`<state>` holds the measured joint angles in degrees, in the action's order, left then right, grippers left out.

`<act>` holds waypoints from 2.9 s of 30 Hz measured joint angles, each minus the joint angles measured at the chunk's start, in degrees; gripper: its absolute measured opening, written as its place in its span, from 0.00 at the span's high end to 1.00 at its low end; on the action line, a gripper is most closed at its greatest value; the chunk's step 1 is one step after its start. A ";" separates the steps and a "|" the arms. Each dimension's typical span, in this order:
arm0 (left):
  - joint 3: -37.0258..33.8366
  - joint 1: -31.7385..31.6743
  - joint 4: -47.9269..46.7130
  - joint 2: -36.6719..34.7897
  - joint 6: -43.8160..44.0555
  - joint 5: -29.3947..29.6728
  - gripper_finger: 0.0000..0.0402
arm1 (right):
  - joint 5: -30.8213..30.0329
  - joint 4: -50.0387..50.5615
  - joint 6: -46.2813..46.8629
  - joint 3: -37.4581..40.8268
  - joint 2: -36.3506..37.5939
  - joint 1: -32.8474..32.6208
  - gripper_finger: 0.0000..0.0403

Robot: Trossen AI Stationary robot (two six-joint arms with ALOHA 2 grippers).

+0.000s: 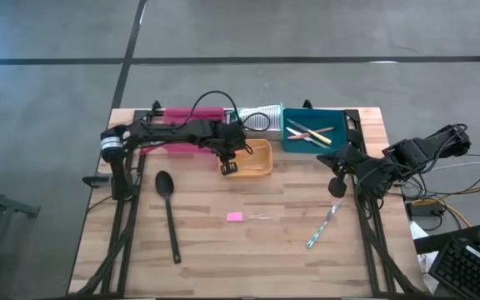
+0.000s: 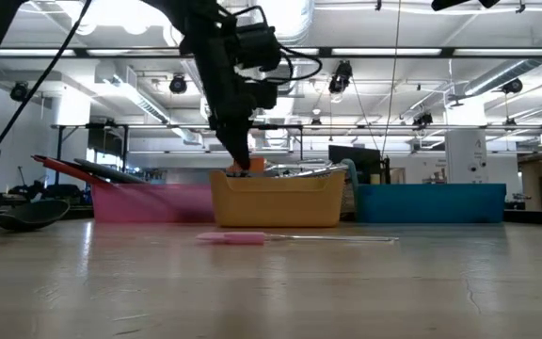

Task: Pick & Place Kitchen Items
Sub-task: Put the orange spatula into the yellow bin, then put the blue patterned knife into the blue bin

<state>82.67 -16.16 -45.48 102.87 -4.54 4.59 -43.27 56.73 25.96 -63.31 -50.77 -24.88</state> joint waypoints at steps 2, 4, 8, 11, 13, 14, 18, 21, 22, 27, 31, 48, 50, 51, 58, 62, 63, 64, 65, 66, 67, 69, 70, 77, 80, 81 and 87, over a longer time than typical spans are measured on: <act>-1.54 -0.31 1.70 0.00 0.35 -0.69 0.95 | 0.00 0.00 0.00 0.00 0.01 0.00 0.98; -2.80 -0.69 2.33 0.00 0.55 -0.86 0.95 | 0.00 0.00 0.00 0.00 0.01 0.00 0.98; -4.66 -1.33 3.78 0.00 0.83 -1.01 0.95 | 0.00 0.00 0.00 0.00 0.01 0.00 0.98; -6.37 -1.73 5.68 0.00 1.21 -2.34 0.95 | 0.00 -0.01 0.00 0.00 0.01 0.00 0.98; -7.43 -2.02 6.94 0.00 1.23 -3.69 0.95 | 0.00 -0.01 0.00 0.00 -0.01 0.00 0.98; -8.04 -2.12 7.45 0.00 1.22 -4.14 0.95 | 0.00 0.00 0.00 0.00 -0.01 0.00 0.98; -9.70 -2.29 8.71 0.00 1.23 -4.65 0.95 | 0.00 0.00 0.00 0.00 0.01 0.00 0.98; -10.85 -2.49 9.32 0.00 1.21 -5.34 0.95 | 0.00 0.00 0.00 0.00 0.01 0.00 0.98; -11.24 -2.52 9.45 0.00 1.12 -5.41 0.95 | 0.00 -0.02 0.00 0.00 0.00 0.00 0.98; -12.06 -2.58 9.03 0.00 0.09 -6.18 0.95 | -0.02 -0.02 0.00 0.00 -0.01 0.00 0.98; -11.98 -2.58 9.23 0.00 -0.45 -6.23 0.93 | -0.02 -0.02 0.00 0.00 0.01 0.01 0.98; -10.93 -2.58 11.50 0.00 -1.33 -6.31 0.53 | -0.03 -0.02 0.00 0.00 0.00 0.01 0.98; -9.62 -2.58 11.42 0.00 -1.42 -6.31 0.53 | -0.02 -0.02 0.00 0.00 0.01 0.00 0.98; -8.79 -2.58 11.25 0.00 -1.44 -6.44 0.53 | -0.02 -0.02 0.00 0.00 -0.01 0.00 0.98; 0.38 -2.16 3.74 0.00 -1.40 -6.72 0.53 | -0.02 -0.02 0.00 0.00 0.00 0.00 0.98; 6.44 -1.25 -3.17 -0.04 0.39 -6.83 0.53 | -0.02 -0.02 0.00 0.00 -0.01 0.02 0.98; 7.81 -0.89 -4.68 -0.07 0.99 -6.81 0.53 | 0.00 -0.02 0.00 0.00 0.01 0.00 0.98; 9.06 -0.42 -6.18 -0.09 1.42 -6.81 0.53 | 0.00 -0.02 0.00 0.00 0.01 0.00 0.98; 10.18 0.18 -7.61 -0.11 1.78 -6.81 0.53 | 0.05 -0.01 0.00 0.00 0.01 0.00 0.98; 11.18 0.85 -9.03 -0.12 2.03 -6.80 0.53 | 0.14 -0.01 0.00 0.00 0.00 0.01 0.98; 12.13 1.60 -10.50 -0.13 2.13 -6.81 0.53 | 0.27 -0.01 0.00 0.00 -0.01 0.01 0.98; 13.55 3.30 -12.74 -0.13 2.65 -6.81 0.53 | 0.31 -0.02 0.00 0.00 0.01 0.00 0.98; 14.09 4.26 -13.55 -0.13 3.01 -6.77 0.53 | 0.31 -0.02 0.00 0.00 0.01 0.01 0.98; 14.56 12.98 -14.46 -2.12 3.14 -0.76 0.53 | 0.33 -0.46 0.00 0.00 0.01 0.00 0.98; 14.54 17.71 -14.51 -3.16 3.11 4.85 0.53 | 0.33 -1.53 -0.13 0.00 -0.01 0.00 0.98; 14.49 19.41 -14.55 -3.52 3.10 6.92 0.53 | 0.33 -2.16 -0.71 0.00 0.01 0.00 0.98; 12.90 31.19 -12.90 -6.70 3.26 27.20 0.53 | 0.32 -5.14 -8.29 0.00 -0.01 0.02 0.98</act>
<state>95.57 15.03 -58.38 96.17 -1.28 31.79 -42.94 51.59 17.66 -63.31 -50.78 -24.86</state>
